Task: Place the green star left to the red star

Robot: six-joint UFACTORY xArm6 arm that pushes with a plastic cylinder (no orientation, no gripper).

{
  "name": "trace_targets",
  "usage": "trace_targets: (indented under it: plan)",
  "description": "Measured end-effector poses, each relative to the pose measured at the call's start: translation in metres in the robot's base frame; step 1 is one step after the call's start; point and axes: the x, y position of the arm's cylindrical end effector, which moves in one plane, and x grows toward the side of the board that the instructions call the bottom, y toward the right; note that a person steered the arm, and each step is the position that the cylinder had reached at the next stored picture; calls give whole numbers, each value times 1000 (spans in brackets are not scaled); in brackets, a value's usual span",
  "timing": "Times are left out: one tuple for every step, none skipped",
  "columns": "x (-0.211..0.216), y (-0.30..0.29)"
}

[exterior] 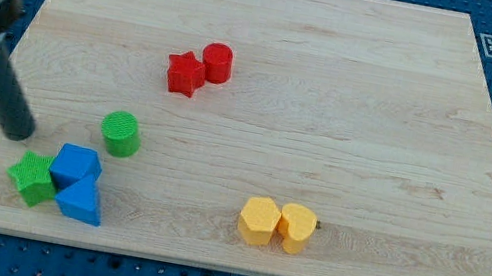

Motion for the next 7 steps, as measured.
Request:
trace_targets:
  plan:
    - [42, -12]
    - [81, 13]
    - [84, 48]
    - [84, 51]
    - [75, 51]
    - [51, 51]
    - [28, 51]
